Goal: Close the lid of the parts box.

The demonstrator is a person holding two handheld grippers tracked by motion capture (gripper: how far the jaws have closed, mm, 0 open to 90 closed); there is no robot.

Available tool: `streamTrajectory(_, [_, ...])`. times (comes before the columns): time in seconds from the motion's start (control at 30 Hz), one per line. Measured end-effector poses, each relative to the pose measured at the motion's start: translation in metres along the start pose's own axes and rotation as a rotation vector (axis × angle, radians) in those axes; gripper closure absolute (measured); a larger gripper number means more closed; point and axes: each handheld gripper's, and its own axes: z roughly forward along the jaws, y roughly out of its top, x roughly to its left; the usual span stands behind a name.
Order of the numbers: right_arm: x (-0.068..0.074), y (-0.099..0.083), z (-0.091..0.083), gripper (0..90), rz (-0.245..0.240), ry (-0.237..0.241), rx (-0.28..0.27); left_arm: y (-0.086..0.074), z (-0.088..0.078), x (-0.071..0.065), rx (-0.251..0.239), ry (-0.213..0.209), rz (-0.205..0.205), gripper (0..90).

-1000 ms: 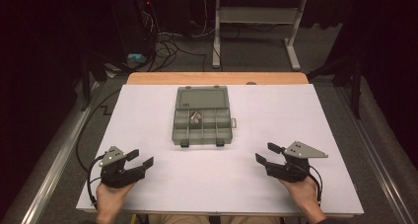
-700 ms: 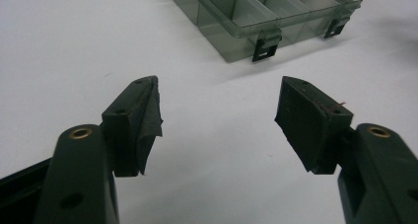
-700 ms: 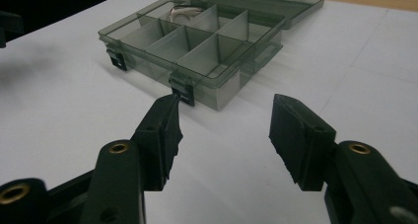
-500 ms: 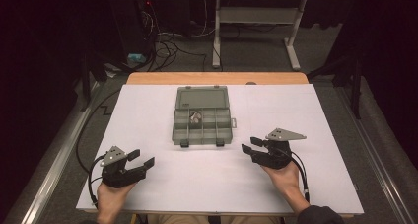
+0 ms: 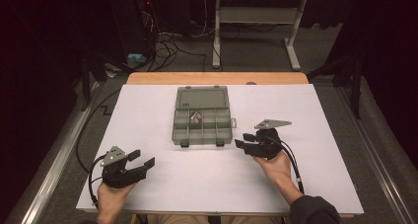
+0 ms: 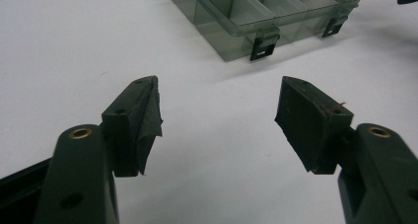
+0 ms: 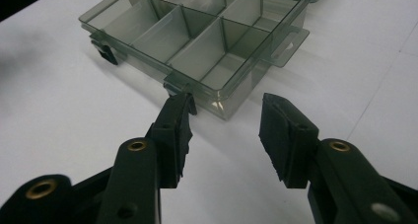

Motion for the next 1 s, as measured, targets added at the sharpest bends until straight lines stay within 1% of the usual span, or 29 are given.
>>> streamTrajectory(0.1, [0.001, 0.007, 0.004, 59.4, -0.008, -0.021, -0.005, 0.000, 0.000, 0.000, 0.000, -0.001, 0.003, 34.0])
streamTrajectory(0.2, [0.000, 0.016, 0.008, 60.8, -0.002, -0.020, 0.013, 0.000, 0.000, 0.000, 0.002, -0.003, 0.005, 34.0])
streamTrajectory(0.3, [-0.001, 0.024, 0.013, 62.2, 0.002, -0.032, 0.035, 0.000, 0.001, -0.001, -0.001, -0.006, 0.008, 34.0])
streamTrajectory(0.4, [-0.003, 0.032, 0.019, 63.0, 0.026, -0.036, 0.066, 0.001, 0.000, -0.002, 0.001, -0.008, 0.014, 34.0])
streamTrajectory(0.57, [-0.003, 0.044, 0.033, 64.1, 0.041, -0.073, 0.108, 0.001, 0.001, -0.002, 0.003, -0.014, 0.013, 34.0])
streamTrajectory(0.63, [-0.005, 0.049, 0.038, 65.3, 0.051, -0.080, 0.122, 0.001, 0.001, -0.002, 0.006, -0.013, 0.014, 34.0])
streamTrajectory(0.73, [-0.009, 0.055, 0.044, 66.7, 0.086, -0.082, 0.133, 0.000, 0.001, -0.003, 0.004, -0.011, 0.013, 33.9])
streamTrajectory(0.83, [-0.012, 0.059, 0.049, 67.8, 0.109, -0.086, 0.150, 0.000, 0.002, -0.002, 0.007, -0.013, 0.011, 33.9])
streamTrajectory(1.0, [-0.013, 0.066, 0.054, 68.6, 0.110, -0.095, 0.170, 0.001, 0.002, -0.002, 0.006, -0.017, 0.015, 33.9])
